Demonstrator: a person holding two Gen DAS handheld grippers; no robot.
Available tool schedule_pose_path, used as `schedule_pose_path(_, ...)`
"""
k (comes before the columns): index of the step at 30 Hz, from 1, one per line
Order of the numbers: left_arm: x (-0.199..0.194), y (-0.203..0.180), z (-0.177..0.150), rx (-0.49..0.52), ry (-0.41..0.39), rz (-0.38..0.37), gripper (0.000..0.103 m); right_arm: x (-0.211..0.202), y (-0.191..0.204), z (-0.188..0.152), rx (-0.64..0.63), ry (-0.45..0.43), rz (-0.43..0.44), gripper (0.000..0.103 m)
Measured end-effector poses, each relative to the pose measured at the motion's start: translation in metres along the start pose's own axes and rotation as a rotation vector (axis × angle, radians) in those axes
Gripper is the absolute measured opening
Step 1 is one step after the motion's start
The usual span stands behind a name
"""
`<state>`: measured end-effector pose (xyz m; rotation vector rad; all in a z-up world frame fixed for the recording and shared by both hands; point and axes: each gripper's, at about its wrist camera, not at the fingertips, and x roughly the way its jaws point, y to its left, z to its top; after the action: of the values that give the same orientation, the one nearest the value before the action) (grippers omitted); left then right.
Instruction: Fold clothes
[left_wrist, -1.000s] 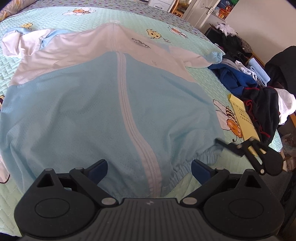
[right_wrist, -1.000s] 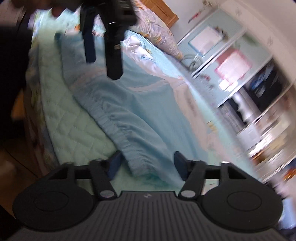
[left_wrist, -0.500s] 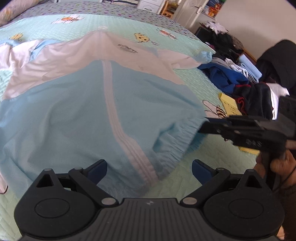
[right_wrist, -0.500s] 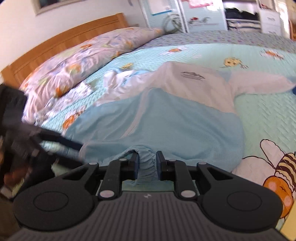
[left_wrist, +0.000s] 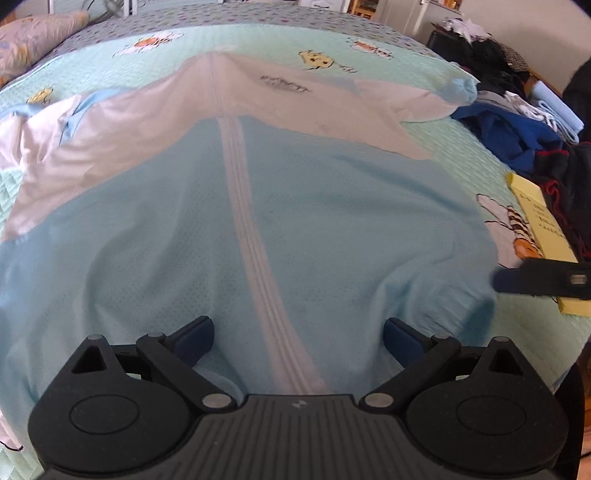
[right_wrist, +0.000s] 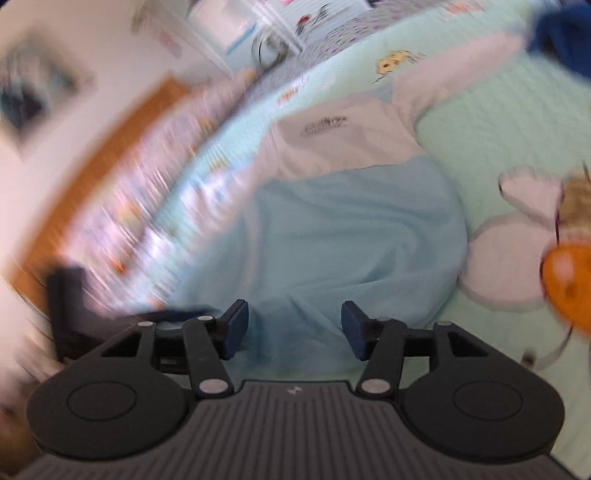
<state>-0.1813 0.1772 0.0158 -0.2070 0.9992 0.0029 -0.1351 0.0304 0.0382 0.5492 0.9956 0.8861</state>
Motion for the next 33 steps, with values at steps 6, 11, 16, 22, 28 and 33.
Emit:
schedule_pose_path(6,0.003,-0.004,-0.001,0.029,-0.001,0.017,0.101,-0.015,-0.037,-0.026,0.34,0.033,0.02,0.06)
schedule_pose_path(11,0.002,-0.002,-0.003,0.034,-0.007,0.021,0.101,-0.004,-0.06,-0.036,0.61,0.027,0.066,0.064)
schedule_pose_path(16,0.0,0.004,-0.006,0.008,-0.009,0.014,0.101,0.013,-0.052,-0.031,0.681,0.02,0.056,0.082)
schedule_pose_path(22,-0.007,0.006,-0.011,0.003,-0.006,-0.007,0.101,0.024,-0.046,-0.028,0.642,0.016,0.001,0.049)
schedule_pose_path(28,-0.027,0.022,-0.017,-0.048,-0.021,-0.048,0.101,0.021,-0.053,-0.039,0.543,0.017,-0.003,0.008)
schedule_pose_path(33,-0.052,0.041,-0.023,-0.091,-0.058,-0.079,0.101,-0.025,-0.04,-0.041,0.4,-0.027,-0.051,0.008)
